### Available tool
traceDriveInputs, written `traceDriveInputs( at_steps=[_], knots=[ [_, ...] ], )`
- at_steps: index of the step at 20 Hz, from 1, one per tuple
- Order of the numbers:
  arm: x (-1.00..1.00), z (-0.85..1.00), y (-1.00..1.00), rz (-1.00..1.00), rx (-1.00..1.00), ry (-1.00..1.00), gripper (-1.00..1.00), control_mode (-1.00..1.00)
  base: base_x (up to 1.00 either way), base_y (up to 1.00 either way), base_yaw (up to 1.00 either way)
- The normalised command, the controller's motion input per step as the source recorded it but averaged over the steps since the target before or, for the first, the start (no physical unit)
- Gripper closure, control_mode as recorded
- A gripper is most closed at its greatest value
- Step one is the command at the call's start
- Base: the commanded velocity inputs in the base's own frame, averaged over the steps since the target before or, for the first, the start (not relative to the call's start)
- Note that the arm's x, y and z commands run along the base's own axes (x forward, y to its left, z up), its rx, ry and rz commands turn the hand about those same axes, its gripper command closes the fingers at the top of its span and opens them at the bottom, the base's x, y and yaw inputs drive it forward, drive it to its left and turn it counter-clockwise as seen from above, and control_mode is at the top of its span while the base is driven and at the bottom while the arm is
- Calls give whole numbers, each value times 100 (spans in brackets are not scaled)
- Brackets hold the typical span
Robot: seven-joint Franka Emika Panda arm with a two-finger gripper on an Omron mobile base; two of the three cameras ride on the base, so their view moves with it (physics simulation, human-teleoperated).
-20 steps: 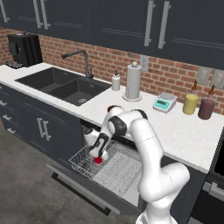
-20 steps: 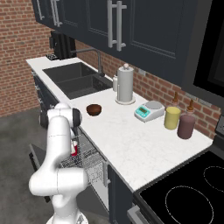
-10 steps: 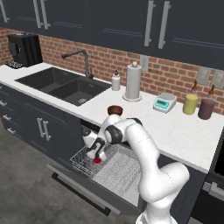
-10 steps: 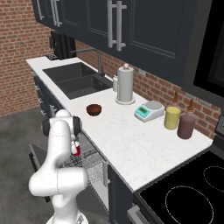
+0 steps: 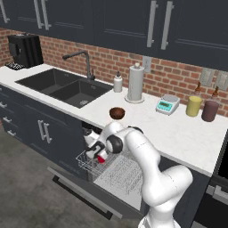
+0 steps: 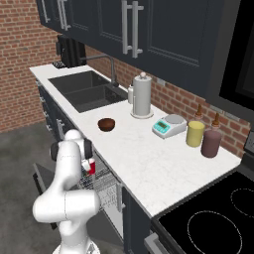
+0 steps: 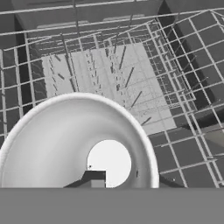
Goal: Pick up the cup and bowl from the counter, place them in the dishwasher, and close the dishwasher door.
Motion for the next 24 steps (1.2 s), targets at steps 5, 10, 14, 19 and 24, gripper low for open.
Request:
traceDriveInputs(
  at_steps=[5,10,14,19,24],
  knots=[
    [-77,-5,33,0,-7,0,-100,-100,0,0,0],
    [-87,2,20,0,-3,0,-100,-100,0,0,0],
    [-58,42,0,0,0,-3,-100,-100,0,0,0],
    [-61,68,0,0,0,-13,-100,-100,0,0,0],
    [-75,63,0,0,0,-19,-100,-100,0,0,0]
  ],
)
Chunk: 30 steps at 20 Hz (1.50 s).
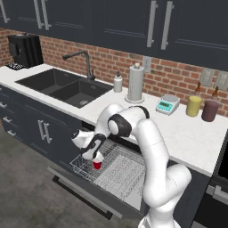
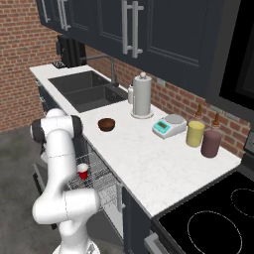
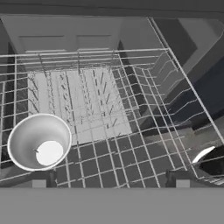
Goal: Pick up the cup and bowl from the counter, place them in the dishwasher, and close the dishwasher door.
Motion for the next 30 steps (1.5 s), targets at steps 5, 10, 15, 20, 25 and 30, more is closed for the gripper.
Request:
traceDriveInputs(
  at_steps=[5,10,15,20,25,30],
  knots=[
    [-69,41,-5,-4,5,-26,-100,-100,0,0,0],
    [-52,52,-13,-7,23,-33,-100,-100,0,0,0],
    [-43,62,-2,-8,26,-29,-100,-100,0,0,0],
    [-50,46,0,-10,21,-31,-100,-100,0,0,0],
    [-54,30,0,-11,19,-31,-100,-100,0,0,0],
    [-67,38,0,-11,16,-17,-100,-100,0,0,0]
  ],
)
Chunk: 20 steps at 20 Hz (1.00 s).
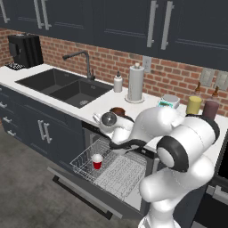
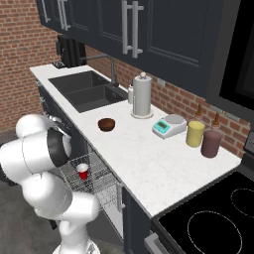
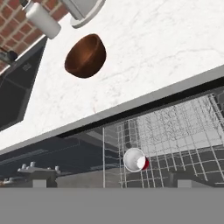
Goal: Pick up the cup and bowl from the counter, place them in the dishwasher, and close the dishwasher door.
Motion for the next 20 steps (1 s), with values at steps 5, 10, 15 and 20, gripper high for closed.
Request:
traceDriveInputs(
  at_steps=[5,10,15,20],
  knots=[
    [-69,40,0,-12,13,-8,-100,-100,0,0,0],
    [-35,51,-2,-14,19,2,-100,-100,0,0,0],
    [3,68,0,-5,19,16,-100,-100,0,0,0],
    [13,41,0,-3,6,18,-100,-100,0,0,0]
  ],
)
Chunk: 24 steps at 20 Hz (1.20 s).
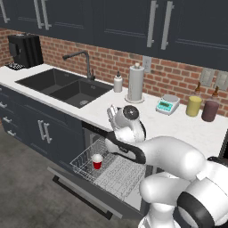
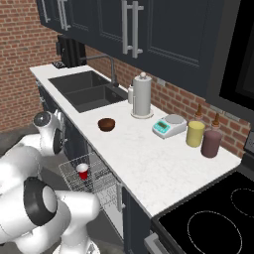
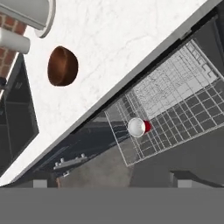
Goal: Pick up the cup and bowl from the counter, place them in the dishwasher, and close the dishwasher door.
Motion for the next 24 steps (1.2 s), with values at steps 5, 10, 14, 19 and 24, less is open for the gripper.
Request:
traceDriveInputs(
  at_steps=[5,10,14,19,24],
  knots=[
    [0,0,0,0,-19,6,-100,-100,0,0,0],
    [0,0,-2,0,-19,5,-100,-100,0,0,0],
    [4,4,-19,0,-8,14,-100,-100,0,0,0],
    [20,0,-18,0,-4,15,-100,-100,0,0,0],
    [30,0,-11,0,-5,9,-100,-100,0,0,0]
  ],
)
